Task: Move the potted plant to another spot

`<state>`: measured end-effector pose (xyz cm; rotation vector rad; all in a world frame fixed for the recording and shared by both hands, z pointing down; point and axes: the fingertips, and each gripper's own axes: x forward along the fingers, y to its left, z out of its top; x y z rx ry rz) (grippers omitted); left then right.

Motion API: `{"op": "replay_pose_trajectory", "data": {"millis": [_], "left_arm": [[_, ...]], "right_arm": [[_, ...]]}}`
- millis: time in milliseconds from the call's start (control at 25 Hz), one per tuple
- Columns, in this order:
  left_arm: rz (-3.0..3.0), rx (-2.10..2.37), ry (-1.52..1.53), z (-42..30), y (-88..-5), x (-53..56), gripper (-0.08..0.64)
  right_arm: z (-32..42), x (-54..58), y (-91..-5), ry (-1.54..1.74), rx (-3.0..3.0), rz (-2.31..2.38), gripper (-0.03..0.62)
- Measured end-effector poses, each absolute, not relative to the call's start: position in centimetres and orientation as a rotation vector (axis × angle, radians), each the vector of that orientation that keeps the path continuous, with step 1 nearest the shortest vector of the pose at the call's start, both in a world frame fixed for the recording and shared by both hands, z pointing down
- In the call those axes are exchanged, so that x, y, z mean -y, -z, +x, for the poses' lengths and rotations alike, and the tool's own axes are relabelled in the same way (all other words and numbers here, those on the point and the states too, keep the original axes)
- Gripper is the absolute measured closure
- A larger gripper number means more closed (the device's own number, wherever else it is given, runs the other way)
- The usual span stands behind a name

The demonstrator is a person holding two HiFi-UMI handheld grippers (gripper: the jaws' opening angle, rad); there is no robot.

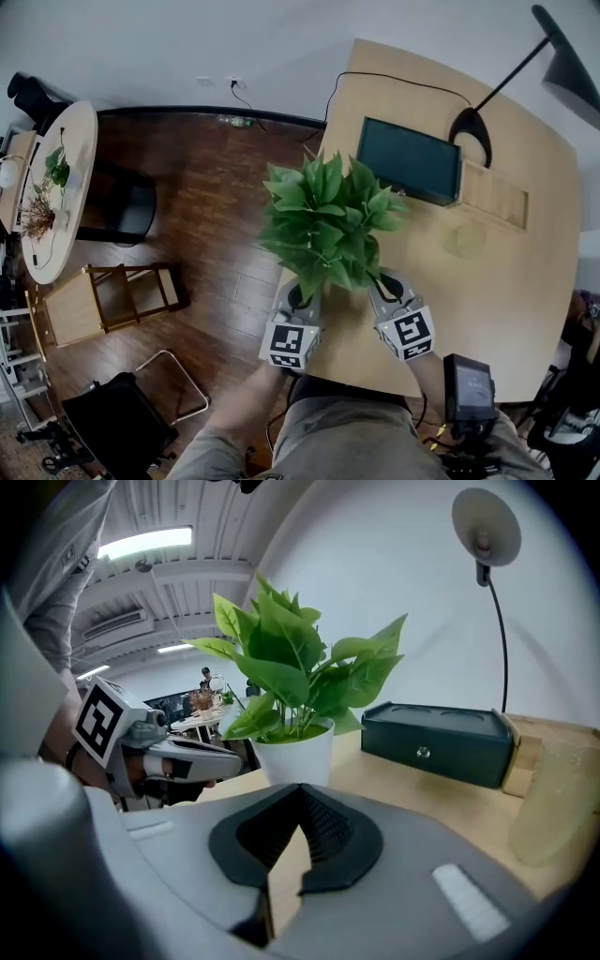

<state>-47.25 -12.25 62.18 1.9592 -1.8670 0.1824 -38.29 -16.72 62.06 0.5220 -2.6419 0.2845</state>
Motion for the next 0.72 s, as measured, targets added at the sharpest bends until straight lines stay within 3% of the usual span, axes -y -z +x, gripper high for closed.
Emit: {"op": "replay_pose_trajectory", "data": {"millis": [240,280,400,480,560,720], "left_arm": [[1.989,1.924,-0.252,-48.7,-62.4,12.8,0.56],[1.994,1.931,-0.263,-48.9,-62.5,12.8,0.56],[2.043,1.92,-0.271,-48.9,-62.7,13.2,0.56],[2.103,1.889,-0.266,-48.5,-62.6,13.6,0.366],[2.153,1.865,-0.28,-48.2,-62.5,13.9,0.308],[2.245,1.797,-0.313,-47.9,-62.4,14.5,0.268]], "right_arm": [[-39.1,17.1,-62.6,-0.237,2.63,0.483,0.561],[-39.3,17.1,-62.7,-0.239,2.631,0.469,0.457],[-39.8,16.9,-63.0,-0.221,2.644,0.413,0.351],[-40.2,16.8,-63.2,-0.205,2.652,0.373,0.303],[-40.7,16.7,-63.2,-0.186,2.657,0.338,0.273],[-41.9,16.7,-63.3,-0.137,2.657,0.277,0.222]]}}
